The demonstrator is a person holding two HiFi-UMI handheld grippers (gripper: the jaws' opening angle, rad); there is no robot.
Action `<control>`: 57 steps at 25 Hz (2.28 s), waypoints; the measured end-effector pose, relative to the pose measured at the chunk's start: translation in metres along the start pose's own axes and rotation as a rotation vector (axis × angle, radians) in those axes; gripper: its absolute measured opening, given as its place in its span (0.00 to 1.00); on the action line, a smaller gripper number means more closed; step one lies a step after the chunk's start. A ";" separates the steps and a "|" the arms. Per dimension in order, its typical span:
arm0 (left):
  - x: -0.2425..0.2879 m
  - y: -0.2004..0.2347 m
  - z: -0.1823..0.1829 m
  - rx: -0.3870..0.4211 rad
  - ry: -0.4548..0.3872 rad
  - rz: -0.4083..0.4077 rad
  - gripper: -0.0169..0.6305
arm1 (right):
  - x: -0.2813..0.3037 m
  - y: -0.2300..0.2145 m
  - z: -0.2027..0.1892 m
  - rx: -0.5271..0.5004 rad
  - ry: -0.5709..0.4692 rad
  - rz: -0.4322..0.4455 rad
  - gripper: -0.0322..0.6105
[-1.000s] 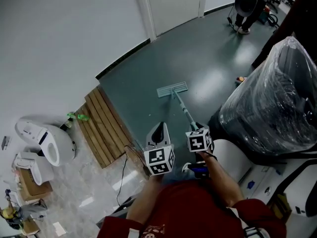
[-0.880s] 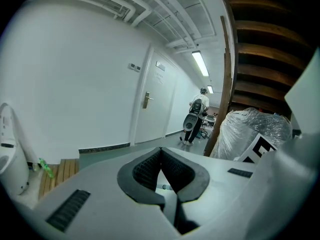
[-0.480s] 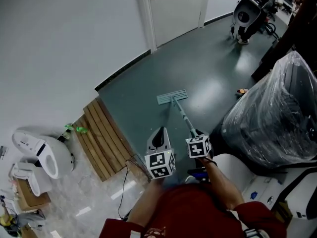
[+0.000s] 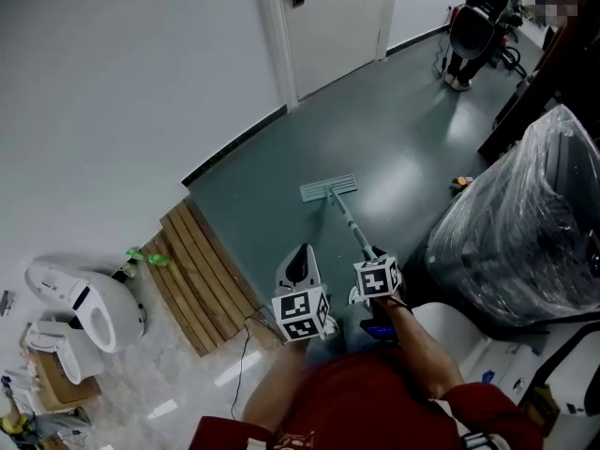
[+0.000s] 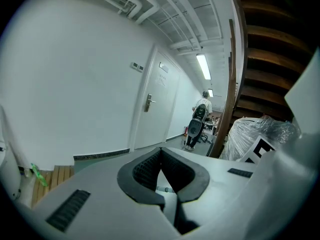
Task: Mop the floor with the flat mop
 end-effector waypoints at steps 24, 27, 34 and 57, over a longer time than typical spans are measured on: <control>0.150 0.018 0.069 0.022 -0.012 0.042 0.05 | 0.093 -0.050 0.132 -0.018 -0.022 0.047 0.23; 0.171 0.015 0.076 0.026 -0.009 0.053 0.05 | 0.105 -0.061 0.146 -0.024 -0.017 0.059 0.23; 0.216 0.008 0.093 0.040 -0.007 0.080 0.05 | 0.134 -0.085 0.180 -0.030 -0.019 0.088 0.24; 0.357 0.015 0.141 0.044 -0.006 0.122 0.05 | 0.223 -0.142 0.286 -0.058 -0.032 0.141 0.24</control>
Point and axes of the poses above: the fingertips, and each gripper's own axes: x forward along the fingers, y to its left, z out of its top, the point moved 5 cm from there along -x, backward along the fingers, and after that the axes turned 4 degrees about -z, right-handed, at the moved point
